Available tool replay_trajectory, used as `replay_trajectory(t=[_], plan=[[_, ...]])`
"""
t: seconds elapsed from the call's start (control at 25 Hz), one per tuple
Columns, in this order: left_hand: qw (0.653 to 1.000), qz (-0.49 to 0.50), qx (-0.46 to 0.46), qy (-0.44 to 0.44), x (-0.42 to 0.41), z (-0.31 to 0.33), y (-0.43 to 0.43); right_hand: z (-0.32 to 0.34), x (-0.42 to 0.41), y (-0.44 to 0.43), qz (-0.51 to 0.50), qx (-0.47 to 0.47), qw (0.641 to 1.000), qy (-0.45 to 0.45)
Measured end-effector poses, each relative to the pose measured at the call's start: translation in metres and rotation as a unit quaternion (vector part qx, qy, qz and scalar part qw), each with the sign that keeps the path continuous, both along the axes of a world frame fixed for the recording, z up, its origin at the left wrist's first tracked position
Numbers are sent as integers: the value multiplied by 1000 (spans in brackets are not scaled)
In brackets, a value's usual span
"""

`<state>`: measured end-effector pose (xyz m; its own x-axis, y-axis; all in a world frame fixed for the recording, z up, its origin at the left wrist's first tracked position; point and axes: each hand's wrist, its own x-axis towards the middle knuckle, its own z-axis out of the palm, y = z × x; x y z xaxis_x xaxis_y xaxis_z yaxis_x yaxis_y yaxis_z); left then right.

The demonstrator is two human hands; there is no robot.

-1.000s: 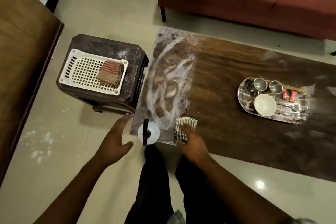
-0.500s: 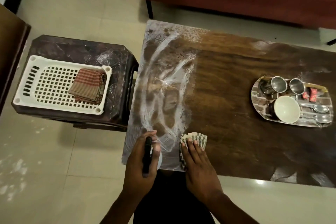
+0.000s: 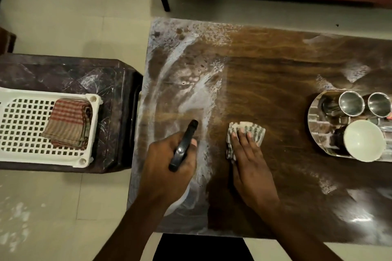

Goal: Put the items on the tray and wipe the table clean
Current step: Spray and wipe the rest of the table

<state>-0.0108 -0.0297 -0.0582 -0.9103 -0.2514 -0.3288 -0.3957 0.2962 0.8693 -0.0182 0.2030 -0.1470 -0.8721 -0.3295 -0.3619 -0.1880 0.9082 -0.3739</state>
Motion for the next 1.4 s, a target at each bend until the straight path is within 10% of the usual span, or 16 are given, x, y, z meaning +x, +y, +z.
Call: replay_trajectory(t=[0.52, 0.64, 0.8, 0.96, 1.08, 1.2, 1.32, 1.4], plan=[[996, 88, 19, -29, -73, -15, 11, -22, -276, -75, -132, -54, 986, 82], [995, 94, 10, -33, -86, -12, 7, -25, -251, -109, 116, -64, 989, 65], [994, 95, -24, -54, -103, -8, -7, -21, -260, -49, 449, -35, 892, 47], [990, 135, -8, -39, -112, -12, -23, -12, -312, -33, 71, -10, 994, 83], [989, 141, -6, -37, -109, -14, -31, -13, -309, -111, -96, -51, 990, 87], [990, 135, -16, -29, -100, -18, -41, -15, -273, -175, 138, -69, 987, 48], [991, 130, -14, -27, -91, -17, -47, -17, -262, -160, 463, -61, 884, 22], [988, 147, 26, -40, -87, -13, -49, -15, -286, -133, 481, -36, 876, 22]])
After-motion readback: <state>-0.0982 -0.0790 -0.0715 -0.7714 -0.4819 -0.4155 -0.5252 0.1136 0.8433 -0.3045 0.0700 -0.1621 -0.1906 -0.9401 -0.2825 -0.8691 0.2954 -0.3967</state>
